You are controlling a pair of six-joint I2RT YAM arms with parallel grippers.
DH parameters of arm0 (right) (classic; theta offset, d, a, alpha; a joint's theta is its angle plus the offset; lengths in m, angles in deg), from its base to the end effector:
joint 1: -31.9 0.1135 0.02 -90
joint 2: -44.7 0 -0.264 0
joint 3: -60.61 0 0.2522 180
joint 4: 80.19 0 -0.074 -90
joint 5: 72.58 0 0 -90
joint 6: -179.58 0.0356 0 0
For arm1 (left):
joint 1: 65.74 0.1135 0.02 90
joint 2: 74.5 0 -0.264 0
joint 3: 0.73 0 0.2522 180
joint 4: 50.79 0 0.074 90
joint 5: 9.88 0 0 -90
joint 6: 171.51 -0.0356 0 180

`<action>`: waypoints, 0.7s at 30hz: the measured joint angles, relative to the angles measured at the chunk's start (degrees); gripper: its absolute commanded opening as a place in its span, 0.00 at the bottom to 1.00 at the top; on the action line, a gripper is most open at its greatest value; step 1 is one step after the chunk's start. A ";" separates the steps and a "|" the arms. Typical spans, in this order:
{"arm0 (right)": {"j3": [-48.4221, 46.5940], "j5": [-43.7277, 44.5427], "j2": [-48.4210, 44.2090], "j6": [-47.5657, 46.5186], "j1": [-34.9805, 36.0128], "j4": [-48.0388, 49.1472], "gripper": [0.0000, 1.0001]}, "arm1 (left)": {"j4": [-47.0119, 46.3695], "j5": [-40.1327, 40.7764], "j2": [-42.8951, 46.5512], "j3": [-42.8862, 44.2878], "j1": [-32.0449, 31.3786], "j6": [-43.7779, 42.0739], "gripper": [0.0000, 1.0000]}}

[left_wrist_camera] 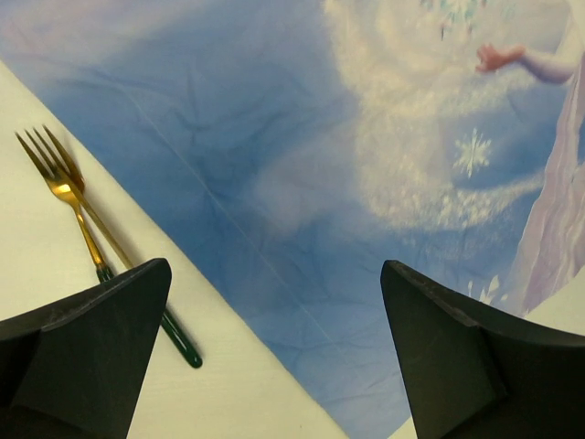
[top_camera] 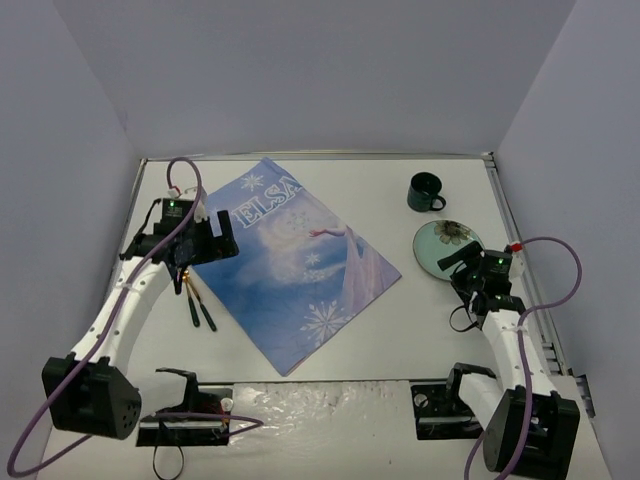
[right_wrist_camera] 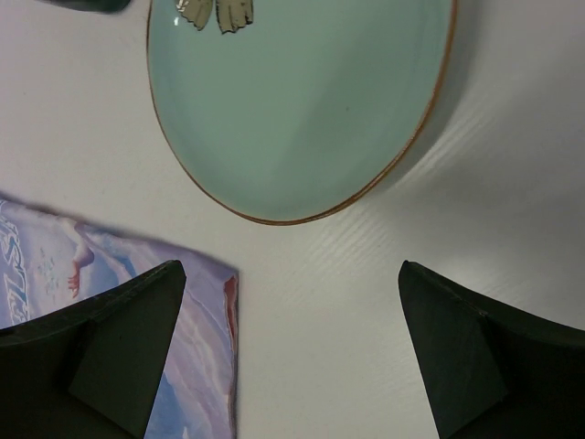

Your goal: Set the dinner table for one person

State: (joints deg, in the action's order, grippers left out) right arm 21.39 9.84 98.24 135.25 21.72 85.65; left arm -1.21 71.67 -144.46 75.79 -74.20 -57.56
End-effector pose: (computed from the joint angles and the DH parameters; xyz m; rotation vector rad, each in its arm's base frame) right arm 0.2012 -0.0314 0.2113 0.9113 1.8964 0.5140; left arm 0.2563 -0.0434 0.3158 -0.2424 2.3433 -0.4526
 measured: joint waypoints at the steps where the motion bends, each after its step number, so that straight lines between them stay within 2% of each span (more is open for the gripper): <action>1: 0.43 0.00 0.00 0.49 -0.57 -0.26 0.99 | -0.33 -0.67 1.80 -2.63 0.01 -0.09 0.97; 6: 2.10 -0.46 0.02 2.66 -3.39 0.32 0.97 | -4.51 -4.51 6.64 -12.74 0.04 -0.09 0.97; 11: 6.35 -1.69 0.33 5.59 -6.88 5.47 0.92 | -7.31 -6.76 6.86 -14.71 0.04 -0.13 0.97; 21: 19.89 -5.32 1.17 15.96 -8.98 30.03 0.83 | -10.34 -7.19 6.98 -14.71 0.04 -0.13 0.97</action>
State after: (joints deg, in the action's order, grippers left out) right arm 41.28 4.53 99.40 151.22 12.74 115.68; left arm -11.54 64.48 -137.48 61.09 -74.16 -57.70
